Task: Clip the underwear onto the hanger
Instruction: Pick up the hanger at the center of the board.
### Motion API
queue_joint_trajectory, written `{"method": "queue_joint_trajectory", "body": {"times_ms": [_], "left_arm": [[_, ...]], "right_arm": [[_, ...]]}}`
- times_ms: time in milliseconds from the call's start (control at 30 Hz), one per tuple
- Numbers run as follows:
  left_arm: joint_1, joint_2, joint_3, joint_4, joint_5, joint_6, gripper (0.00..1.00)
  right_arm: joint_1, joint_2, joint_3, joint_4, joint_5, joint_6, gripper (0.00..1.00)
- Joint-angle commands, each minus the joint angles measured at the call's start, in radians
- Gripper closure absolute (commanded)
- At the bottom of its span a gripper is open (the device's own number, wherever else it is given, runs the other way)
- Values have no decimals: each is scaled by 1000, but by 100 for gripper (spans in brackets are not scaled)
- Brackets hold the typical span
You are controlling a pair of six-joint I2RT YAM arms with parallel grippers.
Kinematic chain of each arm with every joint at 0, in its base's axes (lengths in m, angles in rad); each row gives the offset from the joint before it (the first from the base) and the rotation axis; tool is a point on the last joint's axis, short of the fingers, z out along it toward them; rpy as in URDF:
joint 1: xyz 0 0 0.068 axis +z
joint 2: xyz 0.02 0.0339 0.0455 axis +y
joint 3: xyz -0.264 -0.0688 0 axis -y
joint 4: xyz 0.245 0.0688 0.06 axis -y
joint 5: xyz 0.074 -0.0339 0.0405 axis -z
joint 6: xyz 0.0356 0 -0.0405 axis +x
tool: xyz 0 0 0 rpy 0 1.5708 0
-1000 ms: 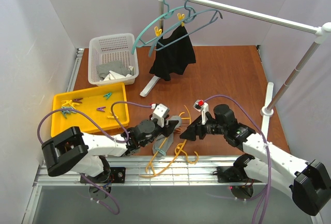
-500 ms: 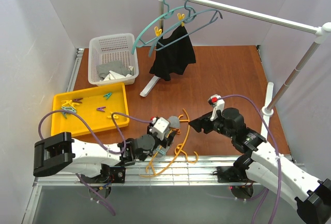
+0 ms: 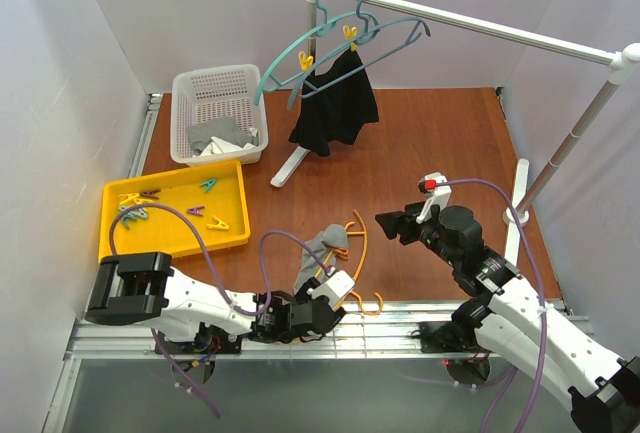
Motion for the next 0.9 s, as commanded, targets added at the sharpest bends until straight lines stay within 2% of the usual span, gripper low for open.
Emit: {"method": "queue_joint_trajectory", "body": {"times_ms": [0,133,333,433,600,667,733,800,833,867], "left_arm": [[-30,28,53,-172,-1,-103,35],[-40,118,111,-239,2,-152,35],[-63,238,178,-327,-14,-198,45],[-82,249,205,-387,-66,-230,48],[-103,233,208,-390,-78,-220,53],[-103,242,216,-390,-54,-209,64],[-108,247,219,-391,-38,-207,80],[-119,241,219,-394,-29,-207,89],[-119,230,219,-397,-31,-209,97],[-120,221,222,-407,-37,-212,99]], "right_arm": [[-7,-30,-27,60,-25,-6,15],[-10,-65,-45,62,-45,-5,16],[-13,-97,-54,62,-54,-9,16],[-11,-100,-57,62,-58,-14,16],[-14,-93,-62,88,-65,-17,16],[-14,-90,-60,90,-65,-19,16],[-13,-90,-62,90,-65,-17,16],[-14,-93,-62,90,-65,-20,16],[-14,-94,-63,90,-65,-20,16],[-14,-93,-63,90,-65,-19,16]]}}
